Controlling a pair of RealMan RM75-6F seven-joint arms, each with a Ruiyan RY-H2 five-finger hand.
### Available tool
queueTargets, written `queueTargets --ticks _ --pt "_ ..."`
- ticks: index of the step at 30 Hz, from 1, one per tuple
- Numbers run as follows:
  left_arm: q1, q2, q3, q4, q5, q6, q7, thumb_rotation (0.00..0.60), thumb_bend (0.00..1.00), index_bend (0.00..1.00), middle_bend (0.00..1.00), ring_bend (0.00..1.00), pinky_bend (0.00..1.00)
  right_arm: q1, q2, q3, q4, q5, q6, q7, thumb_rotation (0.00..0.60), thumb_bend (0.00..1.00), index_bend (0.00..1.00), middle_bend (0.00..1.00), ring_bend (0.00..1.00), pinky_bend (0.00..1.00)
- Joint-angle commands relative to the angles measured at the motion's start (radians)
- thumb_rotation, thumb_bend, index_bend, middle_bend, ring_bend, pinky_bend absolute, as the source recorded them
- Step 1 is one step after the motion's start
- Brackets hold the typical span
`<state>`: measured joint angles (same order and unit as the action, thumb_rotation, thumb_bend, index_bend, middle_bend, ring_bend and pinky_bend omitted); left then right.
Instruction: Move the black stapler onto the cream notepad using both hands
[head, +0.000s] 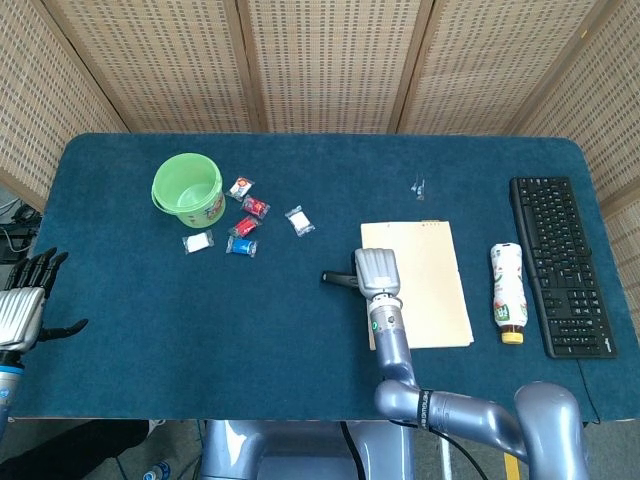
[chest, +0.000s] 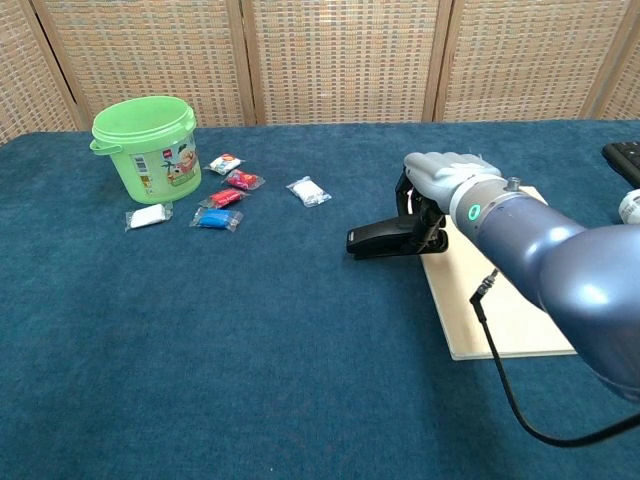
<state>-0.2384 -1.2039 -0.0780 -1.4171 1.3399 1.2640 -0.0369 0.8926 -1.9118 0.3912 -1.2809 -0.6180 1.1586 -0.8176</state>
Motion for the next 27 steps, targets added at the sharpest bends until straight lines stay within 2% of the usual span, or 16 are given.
queueTargets --ticks 1,12,18,27 --pt "0.0 0.0 0.001 0.0 0.003 0.0 -0.001 0.6 0.18 0.0 0.0 0.0 0.0 -0.006 0.021 0.003 -0.009 0.01 0.008 -0.012 0.6 0.37 0.83 0.71 0.7 0.84" --pt "-0.001 -0.001 0.003 -0.004 0.007 -0.004 0.007 0.6 0.18 0.0 0.0 0.0 0.0 -0.055 0.13 0.022 -0.046 0.091 0.002 -0.014 0.6 0.37 0.84 0.71 0.71 0.84" --pt "-0.001 -0.003 0.003 -0.006 0.008 -0.005 0.014 0.6 0.18 0.0 0.0 0.0 0.0 -0.09 0.176 0.061 -0.077 0.177 -0.005 0.034 0.6 0.37 0.84 0.71 0.71 0.84" --pt "0.0 -0.004 0.007 -0.011 0.016 -0.003 0.018 0.6 0.18 0.0 0.0 0.0 0.0 -0.132 0.217 0.082 -0.112 0.276 -0.009 0.095 0.6 0.37 0.84 0.71 0.71 0.84"
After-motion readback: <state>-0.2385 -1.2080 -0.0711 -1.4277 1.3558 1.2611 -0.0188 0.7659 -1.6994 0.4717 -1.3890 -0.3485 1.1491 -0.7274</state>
